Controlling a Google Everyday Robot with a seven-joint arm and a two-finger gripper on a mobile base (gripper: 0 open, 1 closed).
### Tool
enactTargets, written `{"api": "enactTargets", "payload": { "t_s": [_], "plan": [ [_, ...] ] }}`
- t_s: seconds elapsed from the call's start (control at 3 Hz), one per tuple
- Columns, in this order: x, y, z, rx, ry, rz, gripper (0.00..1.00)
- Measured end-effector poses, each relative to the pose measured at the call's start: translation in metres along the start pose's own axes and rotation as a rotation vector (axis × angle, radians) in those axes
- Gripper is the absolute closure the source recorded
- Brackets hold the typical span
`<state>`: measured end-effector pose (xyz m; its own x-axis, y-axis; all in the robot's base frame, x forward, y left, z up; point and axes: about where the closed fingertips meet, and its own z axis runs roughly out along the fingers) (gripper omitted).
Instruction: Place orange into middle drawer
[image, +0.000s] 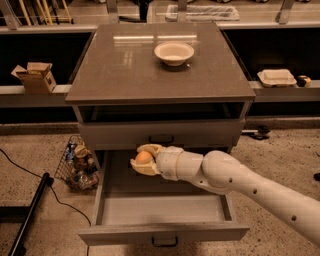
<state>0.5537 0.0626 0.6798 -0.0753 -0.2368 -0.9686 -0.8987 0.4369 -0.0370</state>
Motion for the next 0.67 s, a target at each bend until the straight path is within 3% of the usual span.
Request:
{"api": "enactTargets", "payload": {
  "t_s": [0.33,0.67],
  "plan": [
    [0.045,0.000,-0.002,-0.006,0.026,-0.078,1.00],
    [0.099,-0.005,0.003,-0.025,0.067,-0.067,1.00]
  ]
}}
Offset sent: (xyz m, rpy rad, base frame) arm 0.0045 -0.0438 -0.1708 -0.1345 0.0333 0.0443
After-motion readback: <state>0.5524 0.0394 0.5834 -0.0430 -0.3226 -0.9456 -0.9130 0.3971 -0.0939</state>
